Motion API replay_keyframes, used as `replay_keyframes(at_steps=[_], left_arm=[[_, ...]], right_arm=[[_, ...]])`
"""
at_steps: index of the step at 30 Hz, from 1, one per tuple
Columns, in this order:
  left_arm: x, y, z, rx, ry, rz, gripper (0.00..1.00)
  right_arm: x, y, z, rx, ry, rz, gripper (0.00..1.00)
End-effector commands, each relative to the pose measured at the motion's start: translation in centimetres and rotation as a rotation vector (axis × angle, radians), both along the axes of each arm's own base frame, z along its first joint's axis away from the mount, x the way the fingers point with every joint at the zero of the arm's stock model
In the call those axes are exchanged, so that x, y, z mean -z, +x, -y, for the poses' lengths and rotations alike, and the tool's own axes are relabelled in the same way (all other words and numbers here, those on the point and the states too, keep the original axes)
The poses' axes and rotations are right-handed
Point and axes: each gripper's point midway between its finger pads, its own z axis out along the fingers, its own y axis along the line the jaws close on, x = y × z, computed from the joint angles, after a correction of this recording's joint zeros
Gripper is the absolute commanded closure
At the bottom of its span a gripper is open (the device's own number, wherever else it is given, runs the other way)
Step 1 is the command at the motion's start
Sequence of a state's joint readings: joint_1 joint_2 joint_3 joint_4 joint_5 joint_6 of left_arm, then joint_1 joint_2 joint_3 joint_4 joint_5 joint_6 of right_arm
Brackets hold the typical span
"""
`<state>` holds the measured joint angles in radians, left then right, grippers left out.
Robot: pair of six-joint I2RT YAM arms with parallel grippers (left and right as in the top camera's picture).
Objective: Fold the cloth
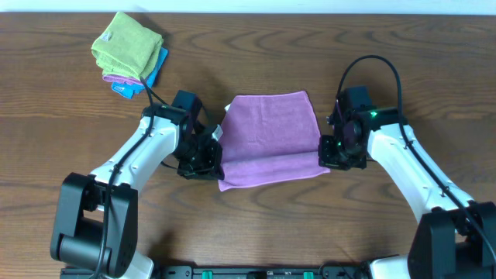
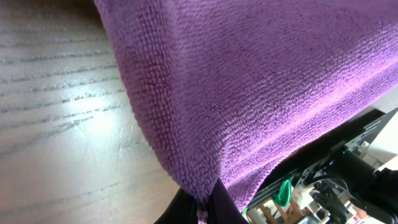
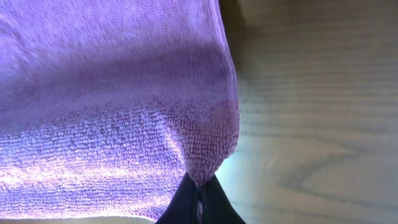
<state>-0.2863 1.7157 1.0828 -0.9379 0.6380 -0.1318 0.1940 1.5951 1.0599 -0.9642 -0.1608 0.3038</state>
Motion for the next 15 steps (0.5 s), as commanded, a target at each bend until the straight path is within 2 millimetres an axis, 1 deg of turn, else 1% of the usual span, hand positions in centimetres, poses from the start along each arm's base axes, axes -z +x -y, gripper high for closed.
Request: replay_keyframes(at_steps=[1, 4, 7, 9, 11, 15], left_arm=[[0.4, 1.0, -1.0, -0.035, 0.058, 0.038, 0.94], [0.4, 2.6, -0.6, -0.092, 0.048, 0.075, 0.94], [0.2, 4.5, -0.1, -0.14, 0.03, 0.13, 0.94], [0.1, 5.7, -0.2, -0.166, 0.038, 0.171, 0.94], [-0.1, 7.3, -0.1, -0.203, 0.027, 0.221, 0.94], [-0.9, 10.2, 0.0, -0.258, -0.013, 0.319, 0.94]], right_arm=[[0.0, 1.8, 1.8, 0.036, -0.094, 0.076, 0.98], [-0.4, 3.9, 1.4, 0.04, -0.077, 0.164, 0.98], [-1.1, 6.5, 1.0, 0.046, -0.064, 0.275, 0.98], [-1.6, 8.0, 1.0, 0.053, -0.077, 0.342, 0.99], [-2.1, 9.7, 0.9, 0.056, -0.086, 0.414, 0.99], [-2.1, 11.9, 0.0, 0.048, -0.078, 0.492, 0.99]])
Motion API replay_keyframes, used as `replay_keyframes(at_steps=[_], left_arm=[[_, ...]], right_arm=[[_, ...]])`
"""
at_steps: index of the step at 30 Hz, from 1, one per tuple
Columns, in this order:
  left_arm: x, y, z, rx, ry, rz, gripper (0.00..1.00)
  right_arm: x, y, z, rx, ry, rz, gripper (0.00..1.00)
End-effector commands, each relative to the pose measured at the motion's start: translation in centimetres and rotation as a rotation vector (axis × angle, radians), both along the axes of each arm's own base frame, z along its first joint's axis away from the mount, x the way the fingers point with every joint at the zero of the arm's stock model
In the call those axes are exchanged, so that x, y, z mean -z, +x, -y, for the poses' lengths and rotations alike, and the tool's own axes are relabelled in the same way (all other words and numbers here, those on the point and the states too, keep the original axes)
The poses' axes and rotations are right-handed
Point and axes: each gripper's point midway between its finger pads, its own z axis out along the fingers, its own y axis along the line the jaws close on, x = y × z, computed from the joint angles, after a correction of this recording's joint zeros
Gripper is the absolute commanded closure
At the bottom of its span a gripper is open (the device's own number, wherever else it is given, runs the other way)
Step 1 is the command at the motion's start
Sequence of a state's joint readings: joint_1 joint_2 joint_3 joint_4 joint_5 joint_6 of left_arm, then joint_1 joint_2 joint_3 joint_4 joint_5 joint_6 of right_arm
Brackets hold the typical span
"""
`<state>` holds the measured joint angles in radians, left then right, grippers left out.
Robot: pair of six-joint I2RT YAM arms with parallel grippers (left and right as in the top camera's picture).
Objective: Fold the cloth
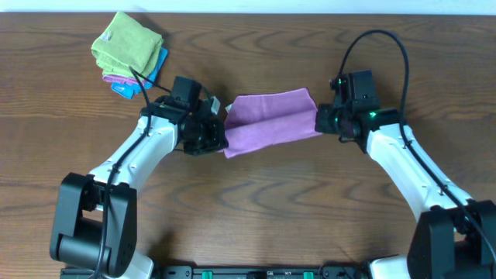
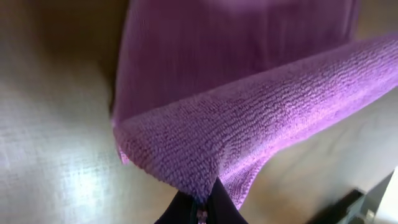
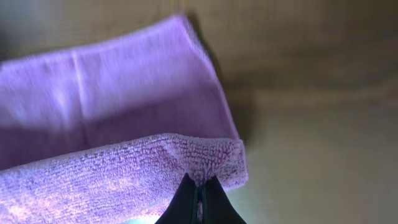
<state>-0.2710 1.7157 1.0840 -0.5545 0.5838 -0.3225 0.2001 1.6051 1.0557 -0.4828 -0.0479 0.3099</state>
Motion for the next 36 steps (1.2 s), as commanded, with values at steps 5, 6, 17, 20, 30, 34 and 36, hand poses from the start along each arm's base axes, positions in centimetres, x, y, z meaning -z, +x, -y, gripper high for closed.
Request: replay_keyframes(at_steps=[5, 6, 17, 20, 30, 34, 36], left_arm=[[-0.6, 4.1, -1.3, -0.102, 0.035, 0.134, 0.94], [-0.6, 4.7, -1.2, -0.11, 0.035, 0.153, 0.94], [1.9, 8.0, -0.8, -0.143, 0.027, 0.221, 0.94], [2.7, 8.8, -0.7, -0.153, 0.02, 0.232, 0.94], [3.1, 10.4, -1.2, -0.189, 0.054, 0.288, 0.94], [3.2, 10.4, -1.4, -0.193, 0.063, 0.288, 0.87], [3.2, 10.4, -1.4, -0.194, 0.063, 0.289, 0.65]], right_arm=[[2.1, 2.7, -0.3, 0.02, -0.051, 0.052, 0.99], [2.3, 3.0, -0.4, 0.021, -0.051, 0.06, 0.99], [3.0, 6.3, -0.1, 0.02, -0.099, 0.171, 0.99], [3.7, 7.0, 0.0, 0.024, -0.111, 0.189, 0.98], [5.9, 7.9, 0.2, 0.013, -0.15, 0.194, 0.99], [6.0, 8.0, 0.1, 0.005, -0.162, 0.198, 0.8], [5.7, 8.1, 0.1, 0.005, -0.159, 0.204, 0.65]])
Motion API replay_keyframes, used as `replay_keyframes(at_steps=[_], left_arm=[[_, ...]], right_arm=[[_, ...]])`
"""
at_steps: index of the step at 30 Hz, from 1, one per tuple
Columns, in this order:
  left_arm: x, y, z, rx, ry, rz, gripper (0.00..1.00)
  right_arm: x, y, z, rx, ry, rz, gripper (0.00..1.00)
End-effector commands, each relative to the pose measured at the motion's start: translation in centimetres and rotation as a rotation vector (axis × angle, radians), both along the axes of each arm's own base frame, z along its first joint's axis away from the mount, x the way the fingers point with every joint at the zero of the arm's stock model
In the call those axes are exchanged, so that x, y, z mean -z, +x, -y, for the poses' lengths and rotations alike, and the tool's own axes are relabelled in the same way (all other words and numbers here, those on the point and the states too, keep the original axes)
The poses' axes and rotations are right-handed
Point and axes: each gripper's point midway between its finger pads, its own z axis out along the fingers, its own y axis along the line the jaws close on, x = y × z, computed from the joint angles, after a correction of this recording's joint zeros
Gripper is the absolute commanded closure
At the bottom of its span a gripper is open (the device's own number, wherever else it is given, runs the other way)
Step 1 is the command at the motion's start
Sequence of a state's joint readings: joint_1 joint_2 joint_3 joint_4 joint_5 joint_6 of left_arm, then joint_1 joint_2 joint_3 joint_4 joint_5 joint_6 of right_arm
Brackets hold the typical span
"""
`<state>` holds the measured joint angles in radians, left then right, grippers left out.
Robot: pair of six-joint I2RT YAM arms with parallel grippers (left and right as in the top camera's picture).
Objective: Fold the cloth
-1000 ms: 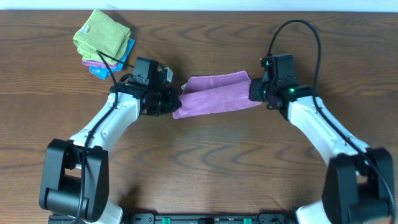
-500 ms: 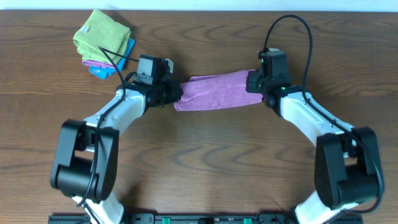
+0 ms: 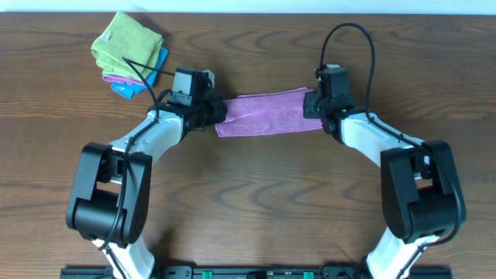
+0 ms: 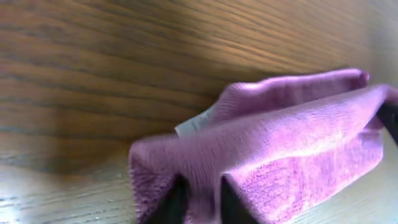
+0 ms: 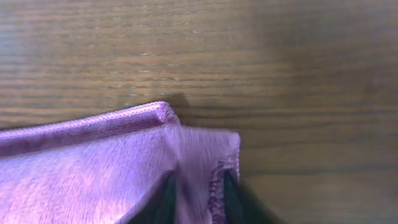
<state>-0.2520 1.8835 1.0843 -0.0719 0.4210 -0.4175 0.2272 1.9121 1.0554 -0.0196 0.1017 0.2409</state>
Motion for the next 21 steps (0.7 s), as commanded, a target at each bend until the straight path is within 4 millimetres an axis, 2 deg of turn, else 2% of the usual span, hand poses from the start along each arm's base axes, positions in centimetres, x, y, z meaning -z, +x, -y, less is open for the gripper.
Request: replay_keyframes(at_steps=[1, 2, 6, 9, 11, 12, 13, 16, 18, 21], left_arm=[[0.5, 0.5, -0.8, -0.031, 0.024, -0.005, 0.63], [0.5, 0.5, -0.9, -0.037, 0.022, -0.007, 0.63], [-0.2, 0.5, -1.4, -0.05, 0.02, -0.014, 0.41], [-1.7, 0.9, -2.0, -0.063, 0.015, 0.008, 0.31], [-3.2, 1.4, -2.1, -0.069, 0.005, 0.041, 0.3], [-3.9, 1.5, -2.1, -0.072, -0.002, 0.055, 0.34], [-4.7, 1.6, -1.9, -0.077, -0.018, 0.066, 0.45], [-7.2, 1.8, -0.4, -0.048, -0.106, 0.109, 0.83], [-7.7, 1.6, 0.7, -0.038, -0.156, 0.098, 0.94], [-7.2, 1.3, 1.5, -0.039, -0.152, 0.079, 0.94]], right_arm=[[-0.6, 0.4, 0.3, 0.004, -0.032, 0.023, 0.59], [-1.0, 0.4, 0.3, 0.003, -0.03, 0.028, 0.53], [-3.2, 0.4, 0.1, -0.002, -0.014, 0.064, 0.42], [-5.2, 0.1, 0.2, -0.001, -0.008, 0.087, 0.35], [-6.3, -0.3, 0.4, 0.0, -0.007, 0.093, 0.31], [-6.8, -0.6, 0.4, 0.0, -0.007, 0.093, 0.29], [-7.2, -0.8, 0.5, 0.0, -0.007, 0.092, 0.27], [-7.9, -1.9, 1.0, 0.073, 0.052, 0.064, 0.2], [-7.8, -2.5, 0.9, 0.111, 0.143, 0.027, 0.17], [-7.4, -2.8, 0.5, 0.109, 0.299, -0.029, 0.12]])
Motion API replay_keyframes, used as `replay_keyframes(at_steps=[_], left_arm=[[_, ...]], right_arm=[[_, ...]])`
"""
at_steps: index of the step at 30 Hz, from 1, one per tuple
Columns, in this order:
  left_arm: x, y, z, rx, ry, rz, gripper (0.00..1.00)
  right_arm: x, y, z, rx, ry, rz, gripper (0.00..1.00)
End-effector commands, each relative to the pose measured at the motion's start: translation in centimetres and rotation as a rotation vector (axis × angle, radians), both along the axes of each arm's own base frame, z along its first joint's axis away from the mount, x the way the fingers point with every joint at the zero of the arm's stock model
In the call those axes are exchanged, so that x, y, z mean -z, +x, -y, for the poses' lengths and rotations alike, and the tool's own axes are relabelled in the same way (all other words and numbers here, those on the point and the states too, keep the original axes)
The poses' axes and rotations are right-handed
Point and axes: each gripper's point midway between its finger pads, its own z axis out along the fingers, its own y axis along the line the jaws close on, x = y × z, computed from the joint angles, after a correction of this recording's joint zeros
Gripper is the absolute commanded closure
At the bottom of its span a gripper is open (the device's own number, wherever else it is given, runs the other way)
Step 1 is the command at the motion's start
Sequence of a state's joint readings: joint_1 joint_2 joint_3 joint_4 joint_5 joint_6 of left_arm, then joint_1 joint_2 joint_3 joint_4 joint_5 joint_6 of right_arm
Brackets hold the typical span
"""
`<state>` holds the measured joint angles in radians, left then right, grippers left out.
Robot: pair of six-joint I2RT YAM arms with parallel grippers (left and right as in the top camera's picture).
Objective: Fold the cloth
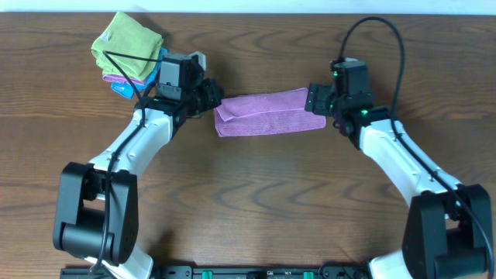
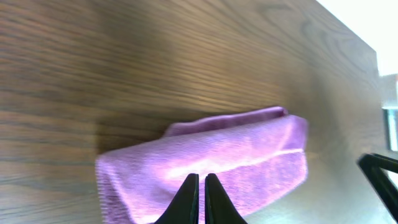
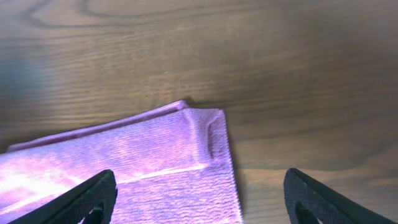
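The purple cloth (image 1: 267,113) lies on the wooden table as a narrow strip, folded in half, its left end a little rumpled. My left gripper (image 1: 215,99) hovers at the strip's left end; in the left wrist view its fingers (image 2: 199,194) are shut with nothing between them, above the cloth (image 2: 211,152). My right gripper (image 1: 312,99) is at the right end. In the right wrist view it (image 3: 208,202) stands wide open over the cloth's corner (image 3: 186,155), touching nothing.
A stack of folded cloths (image 1: 128,53), green on top, sits at the back left, close behind my left arm. The table's far edge (image 1: 248,12) runs just beyond the purple strip.
Both grippers were at the strip's far corners with fingers slightly apart on the cloth. Now both are off it: the right has opened wide, the left has shut empty.
Both grippers were shut on the cloth's near corners, held up over its lower part. Then the near edge was further toward the far edge. Then it lay on the far edge with fingers parting. Now the cloth lies folded in half, released.
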<state>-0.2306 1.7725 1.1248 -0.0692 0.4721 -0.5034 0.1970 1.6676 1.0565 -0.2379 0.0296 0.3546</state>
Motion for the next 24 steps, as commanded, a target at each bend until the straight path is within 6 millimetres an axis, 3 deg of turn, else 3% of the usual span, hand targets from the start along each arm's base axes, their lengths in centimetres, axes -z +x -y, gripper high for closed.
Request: replay_keyframes(at_steps=[1, 5, 16, 24], left_arm=[[-0.3, -0.3, 1.4, 0.008, -0.022, -0.015, 0.94], [1.5, -0.1, 1.7, -0.026, 0.064, -0.014, 0.94], [8.3, -0.6, 2.0, -0.032, 0.148, -0.124, 0.94], [10.0, -1.0, 1.7, -0.047, 0.163, -0.165, 0.94]], right_arm=[[-0.1, 0.0, 0.0, 0.044, 0.197, -0.043, 0.12], [1.0, 0.0, 0.7, 0.042, 0.279, -0.087, 0.13], [4.6, -0.2, -0.2, 0.046, 0.365, -0.184, 0.14], [5.7, -0.2, -0.5, 0.041, 0.376, -0.204, 0.15]])
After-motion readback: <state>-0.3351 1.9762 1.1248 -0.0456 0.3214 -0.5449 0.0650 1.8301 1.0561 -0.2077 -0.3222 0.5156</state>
